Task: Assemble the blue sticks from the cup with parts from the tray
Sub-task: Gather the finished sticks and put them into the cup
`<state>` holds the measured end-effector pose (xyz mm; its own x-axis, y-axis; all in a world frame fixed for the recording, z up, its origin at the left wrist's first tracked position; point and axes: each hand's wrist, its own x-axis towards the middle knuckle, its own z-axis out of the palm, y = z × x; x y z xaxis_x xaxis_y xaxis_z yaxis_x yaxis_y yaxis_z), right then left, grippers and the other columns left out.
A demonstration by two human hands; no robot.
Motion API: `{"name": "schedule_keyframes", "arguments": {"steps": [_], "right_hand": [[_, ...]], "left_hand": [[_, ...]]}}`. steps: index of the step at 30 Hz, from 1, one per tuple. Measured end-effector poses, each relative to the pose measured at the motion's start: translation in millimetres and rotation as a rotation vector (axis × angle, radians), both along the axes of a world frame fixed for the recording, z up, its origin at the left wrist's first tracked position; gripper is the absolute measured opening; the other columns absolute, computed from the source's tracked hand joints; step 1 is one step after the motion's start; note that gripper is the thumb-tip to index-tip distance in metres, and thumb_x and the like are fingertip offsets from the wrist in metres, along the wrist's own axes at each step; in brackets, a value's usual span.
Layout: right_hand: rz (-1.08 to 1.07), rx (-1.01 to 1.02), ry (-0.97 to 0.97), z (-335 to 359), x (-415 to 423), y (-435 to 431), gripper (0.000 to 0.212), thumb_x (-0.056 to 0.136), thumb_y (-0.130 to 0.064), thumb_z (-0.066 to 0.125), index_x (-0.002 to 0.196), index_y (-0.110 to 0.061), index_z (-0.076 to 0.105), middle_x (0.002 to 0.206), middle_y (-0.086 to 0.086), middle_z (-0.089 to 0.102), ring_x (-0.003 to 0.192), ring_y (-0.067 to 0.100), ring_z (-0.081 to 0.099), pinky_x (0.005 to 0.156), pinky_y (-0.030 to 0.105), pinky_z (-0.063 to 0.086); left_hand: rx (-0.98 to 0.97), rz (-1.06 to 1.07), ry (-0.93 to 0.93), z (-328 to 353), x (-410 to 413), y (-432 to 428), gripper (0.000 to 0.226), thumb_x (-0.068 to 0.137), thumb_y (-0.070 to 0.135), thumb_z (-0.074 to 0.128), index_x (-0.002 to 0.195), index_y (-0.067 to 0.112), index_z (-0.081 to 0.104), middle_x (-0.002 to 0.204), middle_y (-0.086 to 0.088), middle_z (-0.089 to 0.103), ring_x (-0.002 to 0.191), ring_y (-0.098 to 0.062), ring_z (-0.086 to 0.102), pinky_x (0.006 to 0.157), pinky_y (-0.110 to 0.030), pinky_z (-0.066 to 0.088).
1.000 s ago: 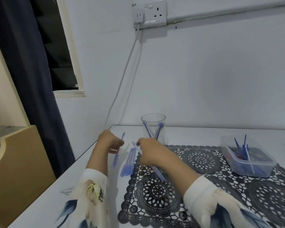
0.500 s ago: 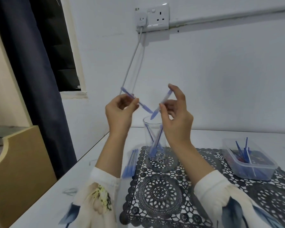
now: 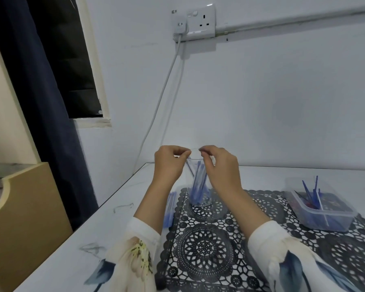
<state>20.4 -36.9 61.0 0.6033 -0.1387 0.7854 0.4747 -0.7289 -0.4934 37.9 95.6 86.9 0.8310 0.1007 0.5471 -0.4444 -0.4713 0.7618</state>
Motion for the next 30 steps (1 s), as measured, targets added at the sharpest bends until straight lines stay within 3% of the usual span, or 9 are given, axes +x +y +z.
{"name": "schedule_keyframes", "arguments": {"steps": [4,6,9,13,15,18,22,26,30], "right_hand": [[0.086,0.085,-0.187,7.4,-11.7,12.4,0.017,0.089,-0.013,0.057,0.1,-0.015,0.07,0.087,0.002,0.067,0.08,0.015,0.061,0.073,0.022,0.045],[0.174,0.101,-0.155,8.4,-16.4,19.7,0.016,0.089,-0.015,0.058,0.099,-0.017,0.07,0.076,0.002,0.067,0.069,0.017,0.061,0.066,0.027,0.049],[0.32,0.028,0.179,3.2,-18.9,32.0,0.016,0.091,-0.018,0.056,0.1,-0.02,0.069,0.067,0.005,0.067,0.061,0.02,0.061,0.065,0.034,0.052],[0.283,-0.273,0.524,-22.6,-15.5,45.8,0.023,0.092,-0.02,0.051,0.107,-0.02,0.068,0.09,0.001,0.069,0.077,0.016,0.063,0.079,0.028,0.052],[0.277,-0.353,0.644,-37.5,-14.6,49.3,0.027,0.094,-0.02,0.048,0.114,-0.02,0.066,0.11,0.004,0.066,0.095,0.019,0.062,0.083,0.025,0.047],[0.304,-0.485,0.72,-53.0,-14.1,52.5,0.031,0.095,-0.018,0.042,0.116,-0.02,0.063,0.119,0.01,0.06,0.108,0.026,0.056,0.092,0.039,0.047],[0.255,-0.575,0.726,-58.9,-16.6,55.2,0.028,0.095,-0.022,0.042,0.107,-0.011,0.065,0.109,0.012,0.056,0.103,0.027,0.053,0.086,0.041,0.047],[0.153,-0.53,0.732,-55.3,-20.2,55.4,0.021,0.09,-0.018,0.05,0.073,-0.006,0.047,0.08,0.009,0.049,0.083,0.029,0.058,0.067,0.031,0.044],[0.077,-0.582,0.762,-44.9,-26.1,53.4,0.005,0.086,-0.01,0.052,0.082,-0.009,0.048,0.085,0.01,0.05,0.09,0.03,0.059,0.07,0.033,0.045]], "left_hand": [[-0.026,0.098,0.032,0.8,5.6,16.9,0.009,0.082,0.015,0.067,0.084,0.009,0.073,0.076,0.002,0.066,0.072,-0.008,0.06,0.061,-0.011,0.039],[0.027,0.13,0.104,-4.2,9.9,28.7,0.007,0.079,0.012,0.067,0.079,0.008,0.072,0.07,-0.001,0.064,0.065,-0.01,0.058,0.056,-0.014,0.042],[0.177,0.153,0.35,-16.6,18.4,43.8,0.004,0.075,0.007,0.068,0.072,0.005,0.071,0.061,-0.008,0.063,0.055,-0.017,0.057,0.062,-0.026,0.054],[0.327,0.108,0.714,-38.4,23.9,54.6,0.016,0.076,0.008,0.073,0.085,-0.005,0.068,0.072,-0.014,0.067,0.06,-0.021,0.062,0.065,-0.031,0.058],[0.353,0.112,0.749,-47.9,25.9,56.2,0.019,0.075,0.007,0.072,0.087,-0.006,0.068,0.075,-0.015,0.069,0.062,-0.022,0.063,0.067,-0.032,0.058],[0.363,0.129,0.762,-57.5,27.9,55.3,0.02,0.071,0.003,0.07,0.088,-0.005,0.066,0.072,-0.016,0.067,0.059,-0.024,0.063,0.064,-0.033,0.058],[0.375,0.133,0.769,-63.1,32.5,53.6,0.013,0.069,0.003,0.067,0.081,-0.001,0.064,0.065,-0.014,0.063,0.059,-0.024,0.061,0.069,-0.036,0.058],[0.413,0.128,0.77,-67.0,34.0,50.2,0.016,0.066,0.012,0.071,0.071,0.003,0.059,0.058,-0.011,0.06,0.05,-0.022,0.058,0.061,-0.031,0.055],[0.457,0.138,0.78,-68.0,34.9,50.3,0.018,0.066,0.013,0.072,0.073,0.005,0.057,0.06,-0.009,0.06,0.053,-0.023,0.059,0.057,-0.027,0.052]]}}
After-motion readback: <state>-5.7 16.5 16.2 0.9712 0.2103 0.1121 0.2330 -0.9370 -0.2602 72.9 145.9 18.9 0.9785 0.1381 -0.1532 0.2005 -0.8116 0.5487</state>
